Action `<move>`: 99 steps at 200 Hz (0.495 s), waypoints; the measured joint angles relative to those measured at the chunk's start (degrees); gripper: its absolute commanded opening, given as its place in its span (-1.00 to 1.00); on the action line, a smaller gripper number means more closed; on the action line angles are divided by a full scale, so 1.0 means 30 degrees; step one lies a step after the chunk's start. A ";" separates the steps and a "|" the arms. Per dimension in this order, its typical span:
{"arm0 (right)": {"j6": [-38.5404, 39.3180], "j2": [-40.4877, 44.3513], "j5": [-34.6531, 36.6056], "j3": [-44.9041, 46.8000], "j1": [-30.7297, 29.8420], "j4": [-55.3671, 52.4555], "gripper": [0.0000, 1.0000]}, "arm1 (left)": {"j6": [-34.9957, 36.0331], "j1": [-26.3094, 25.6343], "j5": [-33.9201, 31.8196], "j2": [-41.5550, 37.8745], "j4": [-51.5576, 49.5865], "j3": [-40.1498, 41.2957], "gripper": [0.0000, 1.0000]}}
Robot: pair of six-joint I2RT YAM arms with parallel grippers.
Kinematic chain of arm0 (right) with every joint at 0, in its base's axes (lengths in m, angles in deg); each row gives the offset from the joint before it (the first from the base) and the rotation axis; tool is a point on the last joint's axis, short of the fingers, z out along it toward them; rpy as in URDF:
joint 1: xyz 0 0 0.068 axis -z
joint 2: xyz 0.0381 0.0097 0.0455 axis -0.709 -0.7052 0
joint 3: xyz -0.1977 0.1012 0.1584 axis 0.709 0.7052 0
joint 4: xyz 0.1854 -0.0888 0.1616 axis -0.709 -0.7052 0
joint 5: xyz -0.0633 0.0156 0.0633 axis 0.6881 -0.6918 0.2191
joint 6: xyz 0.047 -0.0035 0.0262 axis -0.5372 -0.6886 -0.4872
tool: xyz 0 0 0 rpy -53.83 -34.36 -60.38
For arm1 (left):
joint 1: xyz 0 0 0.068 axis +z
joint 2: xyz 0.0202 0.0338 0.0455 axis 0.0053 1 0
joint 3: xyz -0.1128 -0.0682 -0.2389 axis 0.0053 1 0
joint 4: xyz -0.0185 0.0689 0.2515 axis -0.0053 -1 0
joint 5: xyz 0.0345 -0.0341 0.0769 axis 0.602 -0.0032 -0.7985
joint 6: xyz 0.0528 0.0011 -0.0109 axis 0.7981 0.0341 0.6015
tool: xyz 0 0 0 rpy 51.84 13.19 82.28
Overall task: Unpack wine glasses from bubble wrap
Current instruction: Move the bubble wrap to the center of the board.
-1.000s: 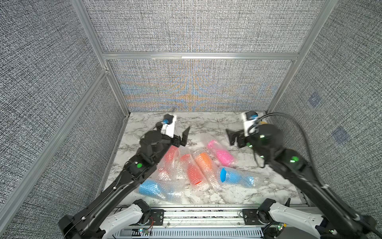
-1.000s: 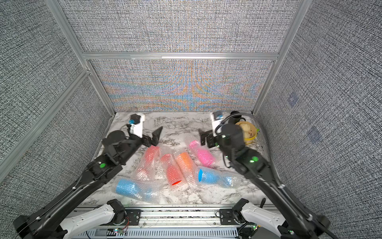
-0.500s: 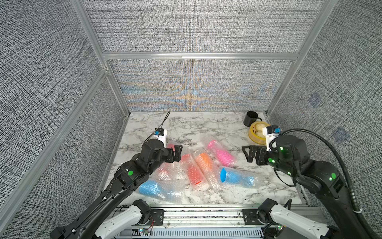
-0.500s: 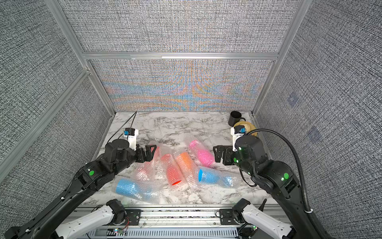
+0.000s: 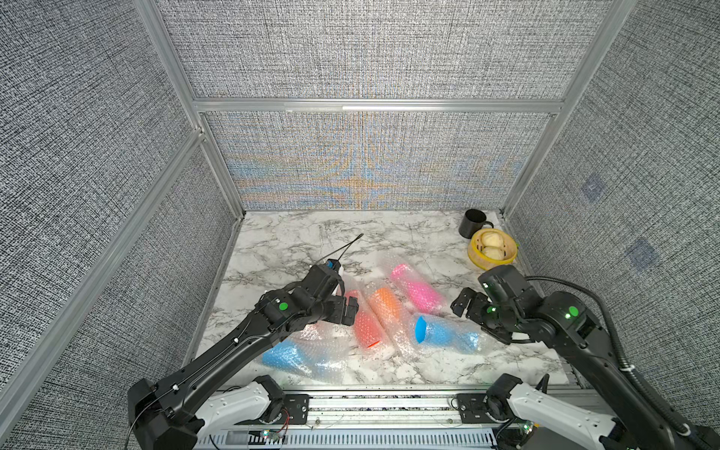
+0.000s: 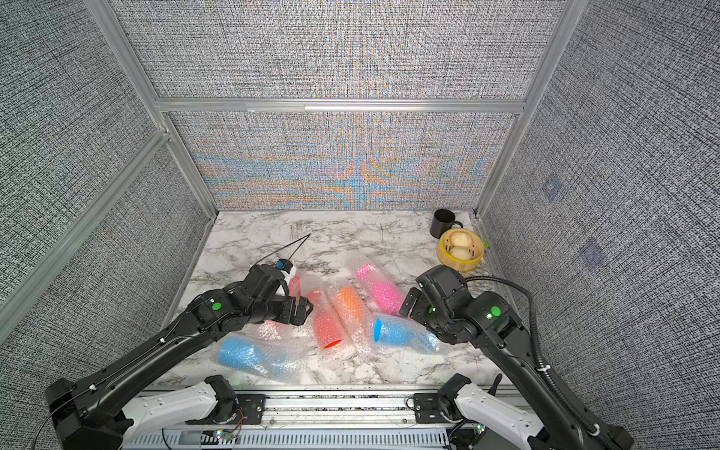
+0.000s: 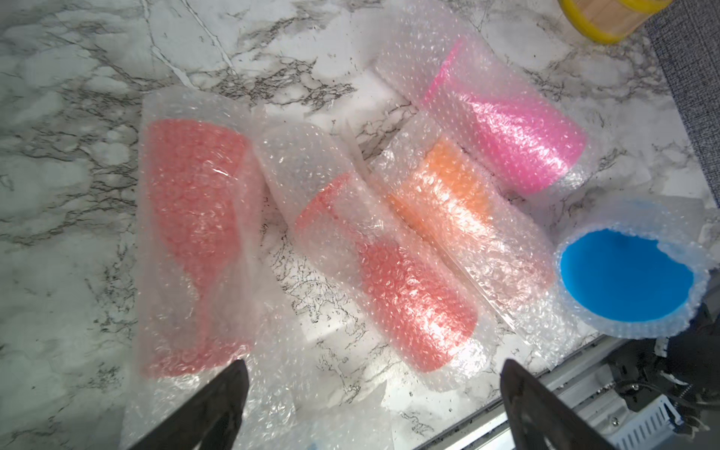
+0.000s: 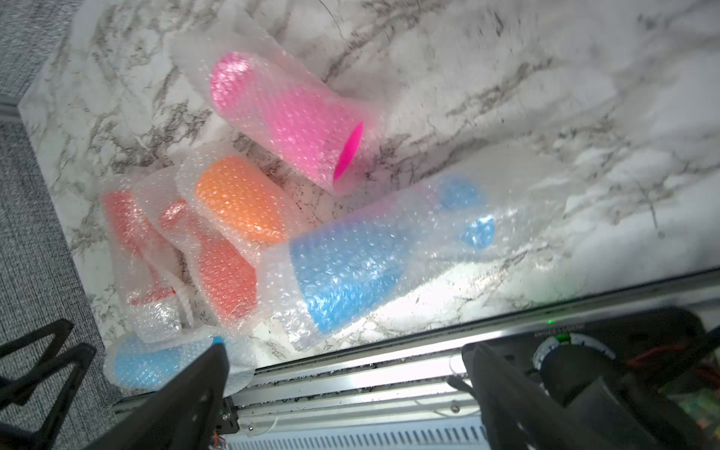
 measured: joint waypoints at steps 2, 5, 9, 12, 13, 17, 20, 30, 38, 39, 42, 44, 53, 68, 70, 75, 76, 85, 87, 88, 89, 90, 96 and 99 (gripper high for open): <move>-0.0306 0.0000 -0.0058 0.0124 0.0000 -0.0022 0.98 | 0.0036 -0.0036 0.0000 0.0015 0.0015 0.0000 1.00; -0.0692 0.0000 -0.0124 0.0299 0.0015 -0.0058 0.98 | 0.0073 -0.0073 0.0000 0.0029 0.0022 0.0007 1.00; -0.1144 0.0000 -0.0168 0.0510 0.0015 -0.0095 0.98 | 0.0124 -0.0124 -0.0007 0.0029 0.0080 0.0051 1.00; -0.1523 0.0015 -0.0182 0.0678 0.0015 -0.0095 0.98 | 0.0175 -0.0146 0.0000 0.0022 0.0138 0.0095 1.00; -0.1698 0.0022 -0.0182 0.0758 0.0015 -0.0095 0.98 | 0.0197 -0.0153 0.0000 0.0015 0.0138 0.0102 1.00; -0.2149 0.0058 -0.0182 0.0984 0.0044 -0.0095 0.98 | 0.0219 -0.0189 -0.0007 -0.0029 0.0233 0.0182 1.00; -0.2499 0.0095 -0.0197 0.1173 0.0073 -0.0102 0.98 | 0.0233 -0.0219 -0.0007 -0.0073 0.0321 0.0262 1.00; -0.3716 0.0277 -0.0262 0.1865 0.0335 -0.0102 0.98 | 0.0321 -0.0233 -0.0007 -0.0306 0.0554 0.0597 1.00; -0.4605 0.0474 -0.0277 0.2484 0.0539 -0.0087 0.98 | 0.0335 -0.0240 -0.0015 -0.0568 0.0612 0.0874 1.00; -0.4772 0.0503 -0.0299 0.2608 0.0568 -0.0087 0.98 | 0.0335 -0.0240 -0.0022 -0.0590 0.0619 0.0903 1.00; -0.5093 0.0576 -0.0335 0.2849 0.0648 -0.0087 0.98 | 0.0335 -0.0248 -0.0015 -0.0707 0.0656 0.1020 1.00; -0.5333 0.0627 -0.0386 0.3024 0.0692 -0.0066 0.98 | 0.0335 -0.0248 -0.0022 -0.0787 0.0714 0.1100 1.00; -0.6273 0.0823 -0.0619 0.3759 0.0787 -0.0022 0.98 | 0.0328 -0.0255 -0.0036 -0.1122 0.0976 0.1464 1.00; -0.7876 0.1173 -0.0772 0.4947 0.1027 0.0321 0.98 | 0.0291 -0.0255 -0.0044 -0.1574 0.1290 0.2018 1.00; -0.8102 0.1231 -0.0750 0.5093 0.1064 0.0393 0.98 | 0.0277 -0.0255 -0.0044 -0.1596 0.1311 0.2055 1.00; -0.8553 0.1377 -0.0699 0.5435 0.1151 0.0619 0.98 | 0.0255 -0.0255 -0.0036 -0.1639 0.1406 0.2157 1.00; -0.8626 0.1399 -0.0692 0.5479 0.1166 0.0648 0.98 | 0.0262 -0.0255 -0.0036 -0.1647 0.1421 0.2186 1.00; -0.9471 0.1625 -0.0517 0.6047 0.1319 0.1100 0.98 | 0.0255 -0.0262 -0.0029 -0.1654 0.1537 0.2280 1.00; -0.9639 0.1661 -0.0452 0.6186 0.1362 0.1231 0.98 | 0.0255 -0.0262 -0.0029 -0.1647 0.1566 0.2288 1.00; -0.9697 0.1668 -0.0437 0.6229 0.1384 0.1282 0.98 | 0.0255 -0.0262 -0.0022 -0.1639 0.1574 0.2288 1.00; -0.9748 0.1683 -0.0415 0.6273 0.1413 0.1333 0.98 | 0.0248 -0.0262 -0.0022 -0.1632 0.1588 0.2288 1.00; -0.9857 0.1705 -0.0372 0.6360 0.1450 0.1435 0.98 | 0.0248 -0.0270 -0.0015 -0.1625 0.1596 0.2288 1.00; -1.0251 0.1741 -0.0291 0.6717 0.1639 0.1872 0.98 | 0.0248 -0.0284 0.0044 -0.1559 0.1749 0.2288 0.99; -1.0433 0.1741 -0.0262 0.6892 0.1756 0.2106 0.98 | 0.0248 -0.0299 0.0146 -0.1523 0.1821 0.2280 0.99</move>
